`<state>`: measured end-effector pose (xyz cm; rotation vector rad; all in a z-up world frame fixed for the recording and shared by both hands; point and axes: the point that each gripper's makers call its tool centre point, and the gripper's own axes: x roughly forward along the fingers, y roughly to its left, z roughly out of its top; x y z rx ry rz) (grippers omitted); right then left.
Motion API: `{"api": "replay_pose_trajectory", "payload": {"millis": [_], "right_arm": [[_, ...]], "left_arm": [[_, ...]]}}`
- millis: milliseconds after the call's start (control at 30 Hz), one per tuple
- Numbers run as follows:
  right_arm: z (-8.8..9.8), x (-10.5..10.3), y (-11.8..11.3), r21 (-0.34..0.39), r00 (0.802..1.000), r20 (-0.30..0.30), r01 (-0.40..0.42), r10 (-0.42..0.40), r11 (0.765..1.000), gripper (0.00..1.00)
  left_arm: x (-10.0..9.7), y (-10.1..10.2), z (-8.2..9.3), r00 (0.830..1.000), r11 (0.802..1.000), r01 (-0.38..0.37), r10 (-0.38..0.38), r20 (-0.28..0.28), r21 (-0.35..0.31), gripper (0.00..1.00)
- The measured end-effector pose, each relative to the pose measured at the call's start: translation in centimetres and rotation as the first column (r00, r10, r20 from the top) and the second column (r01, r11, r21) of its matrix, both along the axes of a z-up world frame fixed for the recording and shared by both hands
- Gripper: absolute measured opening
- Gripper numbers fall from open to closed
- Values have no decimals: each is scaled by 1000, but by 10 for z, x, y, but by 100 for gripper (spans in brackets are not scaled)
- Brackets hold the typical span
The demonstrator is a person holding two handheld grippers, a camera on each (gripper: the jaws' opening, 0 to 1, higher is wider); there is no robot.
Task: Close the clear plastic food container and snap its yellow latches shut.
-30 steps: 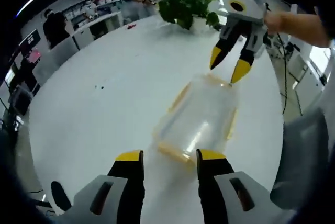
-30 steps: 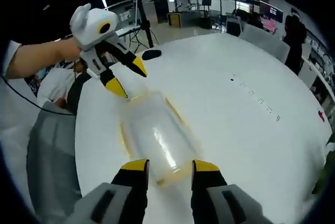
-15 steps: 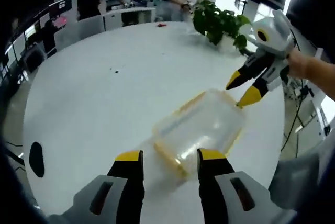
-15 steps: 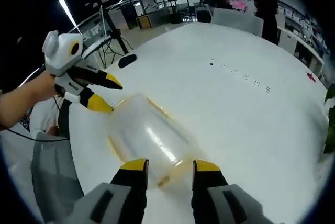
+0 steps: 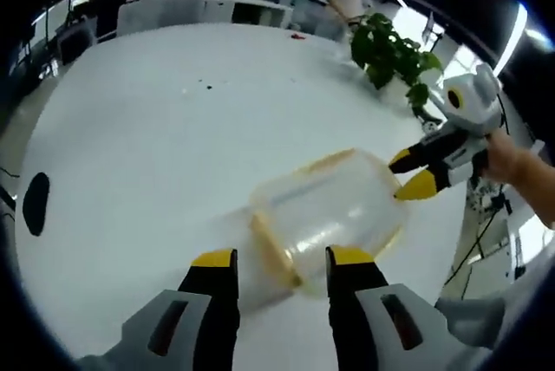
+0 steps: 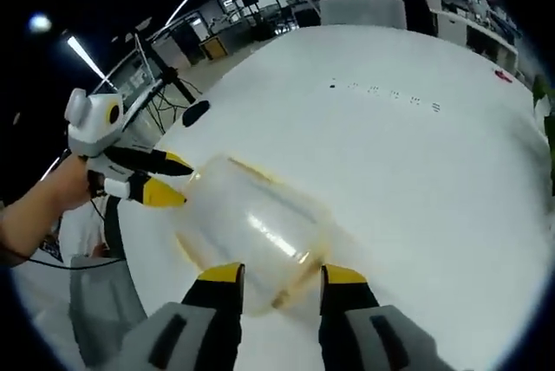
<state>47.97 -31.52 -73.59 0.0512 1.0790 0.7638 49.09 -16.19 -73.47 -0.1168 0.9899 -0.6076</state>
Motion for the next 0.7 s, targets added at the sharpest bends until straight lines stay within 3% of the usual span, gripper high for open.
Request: {"api": "replay_pose_trajectory", "payload": {"millis": [333,700], "right_arm": [[-1,0,1,37,1000,-12,24,-24,999,30],[-2,0,4,37,1000,-20,17,-17,999,27]], "left_arm": [[-2,-10,-2,999,998,-5,3,-34,-70,34],[-1,-13,-2,1000,998,8,-9,-16,-63,30]]}}
